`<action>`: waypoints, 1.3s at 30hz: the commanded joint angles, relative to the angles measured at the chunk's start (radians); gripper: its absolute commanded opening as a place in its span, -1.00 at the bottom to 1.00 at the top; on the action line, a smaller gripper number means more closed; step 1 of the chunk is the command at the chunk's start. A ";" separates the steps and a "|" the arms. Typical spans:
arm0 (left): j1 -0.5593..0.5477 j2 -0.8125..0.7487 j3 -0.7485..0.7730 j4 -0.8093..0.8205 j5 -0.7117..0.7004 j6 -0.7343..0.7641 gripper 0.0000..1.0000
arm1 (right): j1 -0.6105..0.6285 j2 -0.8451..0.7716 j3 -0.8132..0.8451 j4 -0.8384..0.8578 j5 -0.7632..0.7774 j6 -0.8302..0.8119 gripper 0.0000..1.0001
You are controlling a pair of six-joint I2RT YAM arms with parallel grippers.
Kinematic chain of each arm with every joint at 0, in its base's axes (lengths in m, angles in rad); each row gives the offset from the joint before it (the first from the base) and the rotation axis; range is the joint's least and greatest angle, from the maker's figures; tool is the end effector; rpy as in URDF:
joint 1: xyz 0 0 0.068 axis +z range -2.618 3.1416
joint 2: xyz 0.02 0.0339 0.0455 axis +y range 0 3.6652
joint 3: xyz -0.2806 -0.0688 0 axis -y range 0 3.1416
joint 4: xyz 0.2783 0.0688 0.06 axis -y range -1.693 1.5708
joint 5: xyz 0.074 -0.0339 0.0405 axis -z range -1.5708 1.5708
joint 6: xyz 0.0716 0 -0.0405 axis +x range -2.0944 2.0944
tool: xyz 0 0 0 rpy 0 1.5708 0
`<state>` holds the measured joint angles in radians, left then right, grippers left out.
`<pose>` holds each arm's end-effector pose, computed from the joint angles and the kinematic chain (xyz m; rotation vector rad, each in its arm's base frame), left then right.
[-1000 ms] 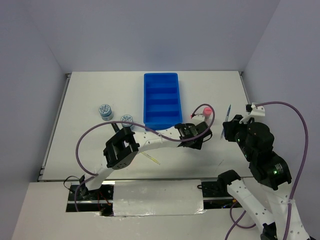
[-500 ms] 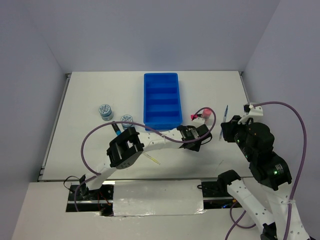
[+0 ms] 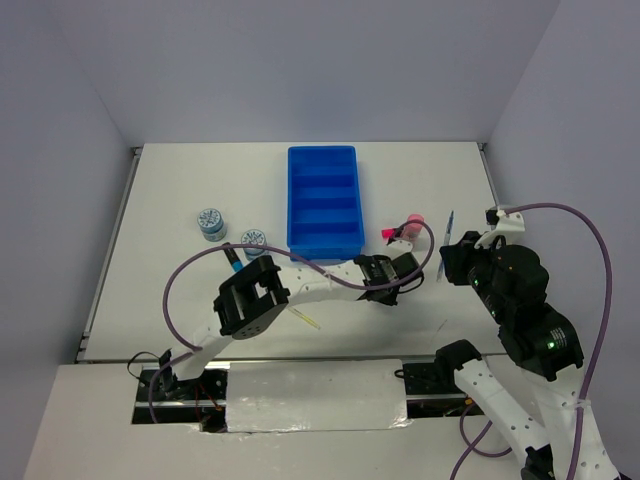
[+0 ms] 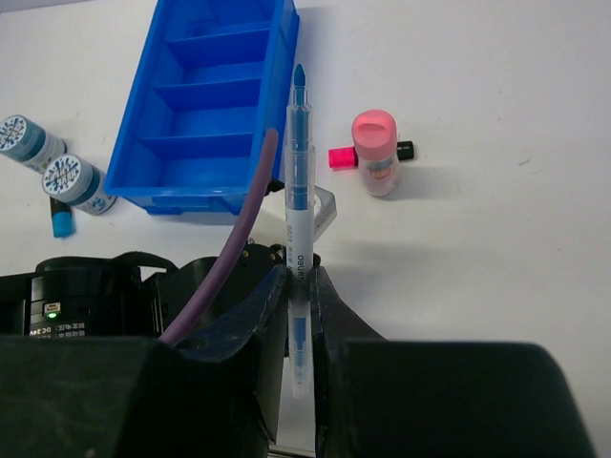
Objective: Sort the stationery into containers
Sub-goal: Move the pen cap to the center of the board.
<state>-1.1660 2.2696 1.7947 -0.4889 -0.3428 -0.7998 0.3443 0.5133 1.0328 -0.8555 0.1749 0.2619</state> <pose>0.2411 -0.5017 0.1383 0.3216 2.4805 -0.4111 0.1207 0.0301 0.3939 0.0400 1.9085 0.2443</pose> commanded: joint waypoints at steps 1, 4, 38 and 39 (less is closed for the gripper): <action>-0.014 0.008 -0.024 0.009 0.013 0.022 -0.35 | 0.004 -0.006 0.027 0.006 -0.012 -0.018 -1.00; -0.017 0.001 -0.053 0.010 0.008 0.039 -0.48 | 0.004 -0.010 0.032 0.004 -0.014 -0.020 -1.00; -0.004 -0.501 -0.899 0.596 0.221 0.633 -0.52 | 0.004 -0.012 0.036 0.035 -0.115 -0.043 -1.00; -0.003 -0.496 -0.899 0.599 0.231 0.636 -0.48 | 0.004 -0.013 0.035 0.035 -0.115 -0.044 -1.00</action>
<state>-1.1748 1.7561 0.9237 0.0727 -0.1757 -0.2119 0.3443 0.5045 1.0332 -0.8543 0.0708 0.2367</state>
